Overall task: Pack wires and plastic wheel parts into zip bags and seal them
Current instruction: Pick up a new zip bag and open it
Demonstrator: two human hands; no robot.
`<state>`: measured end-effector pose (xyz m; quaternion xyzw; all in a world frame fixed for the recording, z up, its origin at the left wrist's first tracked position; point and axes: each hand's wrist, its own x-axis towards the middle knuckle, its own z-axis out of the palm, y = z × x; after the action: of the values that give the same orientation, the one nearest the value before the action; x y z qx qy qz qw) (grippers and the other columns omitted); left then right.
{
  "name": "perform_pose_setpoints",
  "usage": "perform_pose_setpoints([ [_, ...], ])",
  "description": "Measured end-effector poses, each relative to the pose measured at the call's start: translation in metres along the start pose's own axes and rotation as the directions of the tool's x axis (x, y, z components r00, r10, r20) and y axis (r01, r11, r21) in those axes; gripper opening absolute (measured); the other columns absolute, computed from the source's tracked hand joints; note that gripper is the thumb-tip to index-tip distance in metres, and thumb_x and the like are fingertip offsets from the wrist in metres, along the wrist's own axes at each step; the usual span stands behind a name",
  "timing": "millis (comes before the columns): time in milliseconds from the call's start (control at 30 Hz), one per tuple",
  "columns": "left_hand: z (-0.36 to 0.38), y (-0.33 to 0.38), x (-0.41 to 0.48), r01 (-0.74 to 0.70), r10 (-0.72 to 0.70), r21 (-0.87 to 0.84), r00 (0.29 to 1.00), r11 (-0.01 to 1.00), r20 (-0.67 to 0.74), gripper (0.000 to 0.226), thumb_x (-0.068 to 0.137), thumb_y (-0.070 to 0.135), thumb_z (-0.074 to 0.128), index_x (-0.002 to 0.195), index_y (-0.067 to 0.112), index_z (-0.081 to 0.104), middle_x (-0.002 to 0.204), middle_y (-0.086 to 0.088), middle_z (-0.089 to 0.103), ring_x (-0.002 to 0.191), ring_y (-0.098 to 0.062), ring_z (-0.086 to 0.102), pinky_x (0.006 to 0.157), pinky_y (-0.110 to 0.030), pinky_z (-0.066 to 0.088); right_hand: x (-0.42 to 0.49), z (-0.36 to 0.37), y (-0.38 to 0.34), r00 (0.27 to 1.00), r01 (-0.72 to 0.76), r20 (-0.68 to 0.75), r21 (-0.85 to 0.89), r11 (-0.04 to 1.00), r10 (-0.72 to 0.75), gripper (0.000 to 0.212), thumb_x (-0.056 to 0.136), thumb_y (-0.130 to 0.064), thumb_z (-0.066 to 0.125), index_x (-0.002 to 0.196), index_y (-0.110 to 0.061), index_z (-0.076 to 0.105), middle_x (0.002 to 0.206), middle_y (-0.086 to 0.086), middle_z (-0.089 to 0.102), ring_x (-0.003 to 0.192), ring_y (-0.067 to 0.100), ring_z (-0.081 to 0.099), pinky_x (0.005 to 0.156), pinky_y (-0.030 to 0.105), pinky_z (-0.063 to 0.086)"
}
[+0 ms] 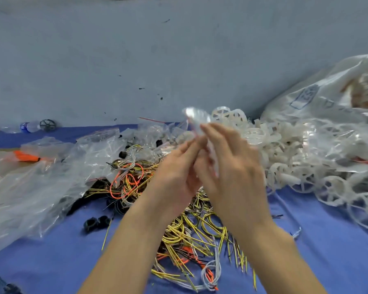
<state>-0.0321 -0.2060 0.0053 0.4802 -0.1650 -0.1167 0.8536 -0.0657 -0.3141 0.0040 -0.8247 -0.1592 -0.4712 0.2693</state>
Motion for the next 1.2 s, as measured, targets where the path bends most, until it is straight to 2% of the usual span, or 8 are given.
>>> perform_pose_setpoints([
  [167, -0.051, -0.039, -0.005, 0.236, -0.168, 0.139, 0.91, 0.962, -0.379, 0.023, 0.096, 0.022, 0.056, 0.095, 0.003, 0.069, 0.087, -0.012, 0.07, 0.073, -0.014, 0.066, 0.058, -0.024, 0.055, -0.03, 0.046, 0.015, 0.882, -0.183, 0.425, -0.091, 0.979, 0.205, 0.035, 0.095, -0.032, 0.054, 0.129, -0.025, 0.06, 0.124, 0.0, 0.054, 0.11, 0.025, 0.053, 0.092, 0.04, 0.043],
  [400, -0.081, -0.041, -0.017, 0.261, -0.245, 0.028, 0.933, 0.965, -0.264, 0.043, 0.089, 0.031, 0.065, 0.109, -0.006, 0.067, 0.104, -0.019, 0.067, 0.092, -0.023, 0.065, 0.073, -0.028, 0.059, -0.058, 0.062, 0.012, 0.778, -0.344, 0.548, -0.036, 0.938, 0.306, 0.037, 0.096, -0.042, 0.048, 0.131, -0.032, 0.052, 0.112, -0.009, 0.049, 0.101, 0.016, 0.056, 0.084, 0.038, 0.05],
  [633, -0.075, -0.038, -0.012, 0.235, -0.228, 0.013, 0.952, 0.972, -0.206, 0.037, 0.08, 0.035, 0.071, 0.099, 0.003, 0.066, 0.103, -0.017, 0.07, 0.097, -0.023, 0.07, 0.069, -0.029, 0.057, -0.057, 0.062, 0.014, 0.81, -0.477, 0.433, 0.092, 0.874, 0.396, 0.025, 0.097, -0.039, 0.05, 0.11, -0.031, 0.07, 0.098, -0.015, 0.066, 0.083, 0.009, 0.064, 0.077, 0.035, 0.051],
  [900, -0.069, -0.045, -0.01, 0.14, -0.055, 0.289, 0.957, 0.947, -0.286, 0.029, 0.08, 0.033, 0.071, 0.092, 0.008, 0.063, 0.086, -0.007, 0.069, 0.086, -0.022, 0.07, 0.069, -0.034, 0.058, -0.05, 0.056, 0.021, 0.719, -0.659, 0.488, 0.252, 0.708, 0.496, 0.012, 0.091, -0.033, 0.061, 0.085, -0.041, 0.068, 0.077, -0.015, 0.067, 0.065, 0.004, 0.063, 0.056, 0.018, 0.043],
  [967, -0.066, -0.043, -0.01, 0.117, 0.024, 0.421, 0.949, 0.9, -0.314, 0.021, 0.088, 0.026, 0.069, 0.092, 0.007, 0.06, 0.081, -0.01, 0.066, 0.072, -0.017, 0.067, 0.063, -0.031, 0.057, -0.047, 0.049, 0.019, 0.764, -0.618, 0.406, 0.239, 0.749, 0.501, 0.014, 0.09, -0.027, 0.062, 0.09, -0.037, 0.071, 0.076, -0.01, 0.065, 0.065, 0.005, 0.061, 0.059, 0.02, 0.043],
  [1067, -0.057, -0.036, -0.011, 0.098, 0.159, 0.614, 0.924, 0.783, -0.349, 0.012, 0.093, 0.015, 0.061, 0.091, 0.007, 0.053, 0.076, -0.012, 0.063, 0.056, -0.01, 0.061, 0.054, -0.026, 0.056, -0.031, 0.02, 0.013, 0.903, -0.412, -0.047, 0.195, 0.89, 0.428, 0.017, 0.091, -0.014, 0.063, 0.096, -0.026, 0.073, 0.087, -0.004, 0.06, 0.066, 0.003, 0.059, 0.063, 0.011, 0.042],
  [1133, -0.046, -0.028, -0.013, 0.068, 0.173, 0.673, 0.943, 0.736, -0.284, 0.009, 0.094, 0.014, 0.061, 0.092, 0.009, 0.053, 0.076, -0.009, 0.063, 0.055, -0.011, 0.06, 0.055, -0.032, 0.057, -0.018, -0.003, 0.001, 0.889, -0.288, -0.322, 0.156, 0.945, 0.325, 0.018, 0.089, -0.013, 0.062, 0.097, -0.025, 0.073, 0.088, -0.002, 0.055, 0.065, 0.003, 0.057, 0.062, 0.004, 0.037],
  [1200, -0.031, -0.022, -0.014, 0.002, 0.148, 0.656, 0.974, 0.755, -0.173, 0.008, 0.094, 0.014, 0.061, 0.097, 0.009, 0.056, 0.078, -0.01, 0.064, 0.057, -0.013, 0.061, 0.056, -0.03, 0.054, -0.016, -0.016, -0.019, 0.888, -0.171, -0.421, 0.072, 0.983, 0.185, 0.018, 0.089, -0.016, 0.061, 0.098, -0.027, 0.073, 0.088, -0.003, 0.054, 0.059, 0.008, 0.054, 0.061, 0.009, 0.038],
])
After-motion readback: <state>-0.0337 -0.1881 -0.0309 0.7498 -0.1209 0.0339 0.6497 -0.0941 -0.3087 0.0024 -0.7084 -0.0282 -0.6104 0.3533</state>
